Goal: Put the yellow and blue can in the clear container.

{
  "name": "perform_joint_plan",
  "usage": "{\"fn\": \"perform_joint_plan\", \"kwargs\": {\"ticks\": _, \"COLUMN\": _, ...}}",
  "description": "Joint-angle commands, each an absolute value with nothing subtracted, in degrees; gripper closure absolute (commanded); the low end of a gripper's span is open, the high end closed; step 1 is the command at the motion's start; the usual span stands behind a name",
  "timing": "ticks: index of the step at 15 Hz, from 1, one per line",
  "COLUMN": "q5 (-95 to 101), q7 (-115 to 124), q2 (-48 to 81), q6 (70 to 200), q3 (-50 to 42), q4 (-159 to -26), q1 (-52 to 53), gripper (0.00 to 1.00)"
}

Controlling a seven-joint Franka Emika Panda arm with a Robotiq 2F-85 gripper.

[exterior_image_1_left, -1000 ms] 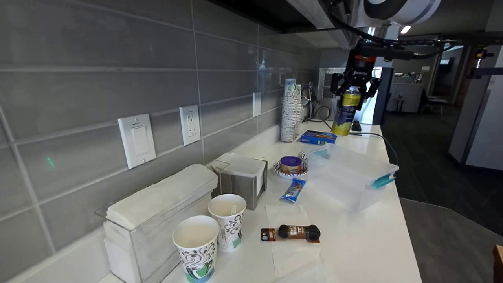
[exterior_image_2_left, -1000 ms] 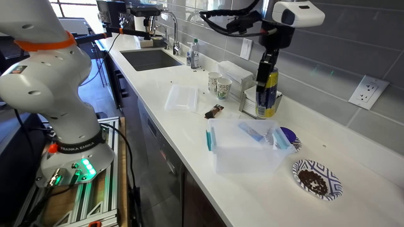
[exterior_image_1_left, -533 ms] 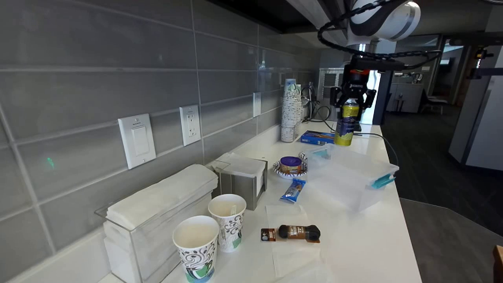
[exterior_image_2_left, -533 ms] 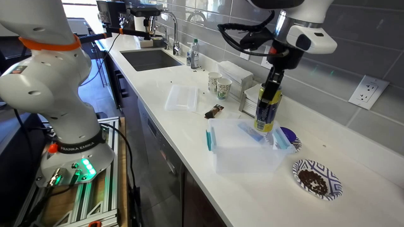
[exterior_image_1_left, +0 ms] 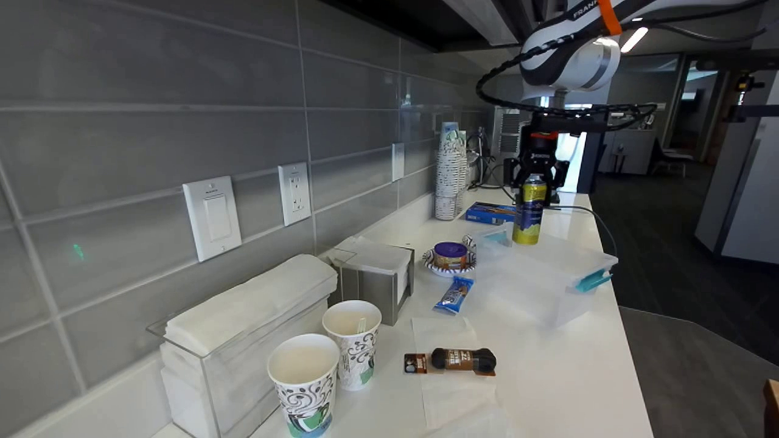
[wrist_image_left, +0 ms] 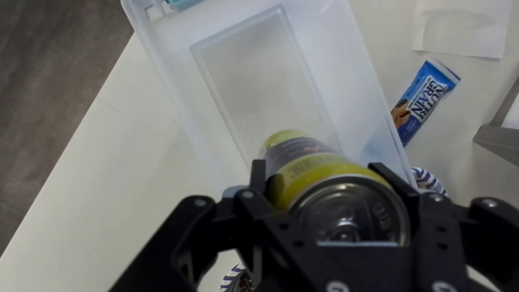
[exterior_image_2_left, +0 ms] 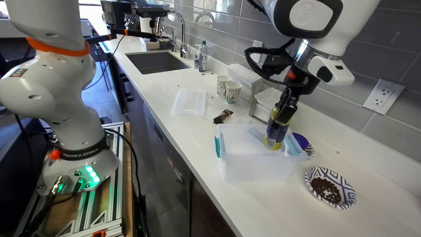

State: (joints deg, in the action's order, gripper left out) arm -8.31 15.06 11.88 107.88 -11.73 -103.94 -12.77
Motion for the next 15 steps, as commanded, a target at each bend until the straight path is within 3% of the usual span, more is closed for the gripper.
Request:
{"fn": "perform_joint_plan", "kwargs": {"ticks": 1, "q5": -10.5, "q7": 12.3, "q2": 15.8, "q6": 106.6, "q3": -11.8, "q4": -100.7, "q1": -13.7, "gripper": 0.61}}
{"fn": "perform_joint_plan", "kwargs": {"ticks": 15, "q5": -9.8, "q7": 9.0, "q2": 23.5, "q6": 114.9, "q3": -9.8, "q4": -101.4, "q1": -12.5, "gripper": 0.61}}
